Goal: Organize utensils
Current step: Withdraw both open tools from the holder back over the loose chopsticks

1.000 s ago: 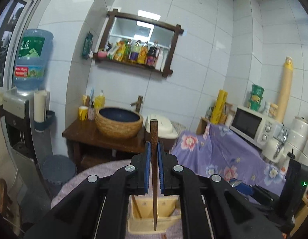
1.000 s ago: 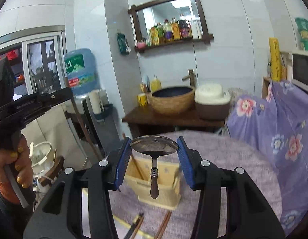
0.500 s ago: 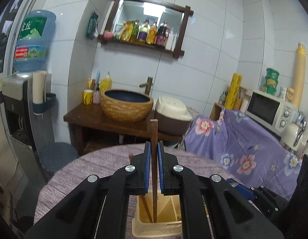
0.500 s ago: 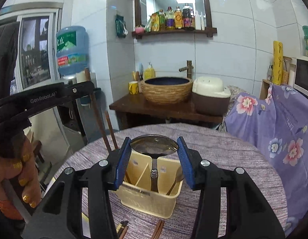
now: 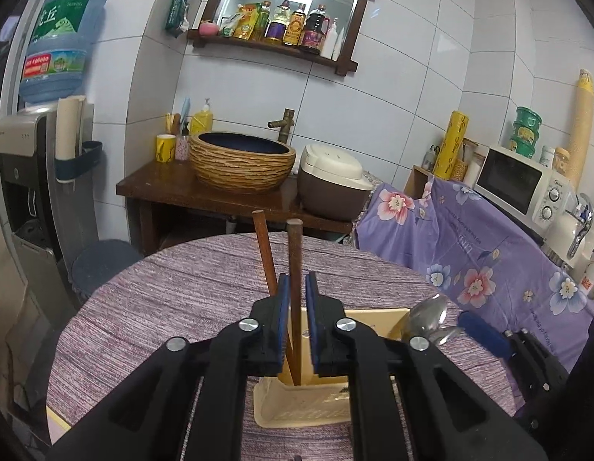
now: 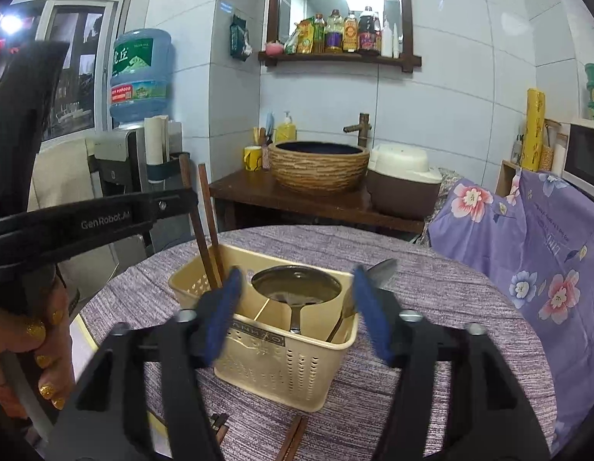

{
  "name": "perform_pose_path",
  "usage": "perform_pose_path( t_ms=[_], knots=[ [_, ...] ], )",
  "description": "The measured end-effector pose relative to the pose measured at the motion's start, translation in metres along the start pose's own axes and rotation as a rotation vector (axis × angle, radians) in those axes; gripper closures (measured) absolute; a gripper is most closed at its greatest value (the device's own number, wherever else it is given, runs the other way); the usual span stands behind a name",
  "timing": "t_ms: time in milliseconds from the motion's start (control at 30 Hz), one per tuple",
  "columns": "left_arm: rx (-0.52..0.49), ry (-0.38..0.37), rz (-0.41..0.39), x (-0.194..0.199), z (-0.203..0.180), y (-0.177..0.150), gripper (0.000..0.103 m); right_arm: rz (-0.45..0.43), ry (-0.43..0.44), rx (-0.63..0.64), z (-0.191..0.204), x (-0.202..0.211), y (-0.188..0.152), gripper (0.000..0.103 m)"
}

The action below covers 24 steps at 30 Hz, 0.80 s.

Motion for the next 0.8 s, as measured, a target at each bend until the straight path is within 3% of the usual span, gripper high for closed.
perform_pose_path(
  t_ms=[67,100,267,500,600,800],
  knots=[
    [0.011,0.01,0.002,0.008,0.005,-0.003,0.052,-0.015,-0.008,-0.006,-0.002,0.01,0.004,0.028],
    [0.016,0.016,-0.001,0.013,0.006,-0.006,0.049,-0.015,-0.017,-0.008,-0.004,0.017,0.003,0.028],
    [-0.012,0.076,0.121,0.04,0.021,-0.051,0.046,0.066,-0.052,0.009,-0.009,0.051,-0.024,0.019],
    [-0.13,0.092,0.279,0.086,0.022,-0.148,0.046,0.328,-0.1,-0.039,-0.017,0.094,-0.121,0.016],
    [-0.121,0.075,0.342,0.1,0.018,-0.181,0.046,0.404,-0.129,-0.055,-0.016,0.111,-0.156,0.016],
    [-0.101,0.058,0.412,0.117,0.013,-0.22,0.046,0.458,-0.139,-0.058,-0.008,0.134,-0.186,0.011]
  ],
)
Point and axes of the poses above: each gripper's, at about its wrist camera, not at the fingertips, and x roughly against the way its jaws point, z to its left, y to its top, the point moved 9 cm from there along -x, roughly the way its jaws point, and after that the axes turned 13 degrees about -z, right-handed, at the moved point
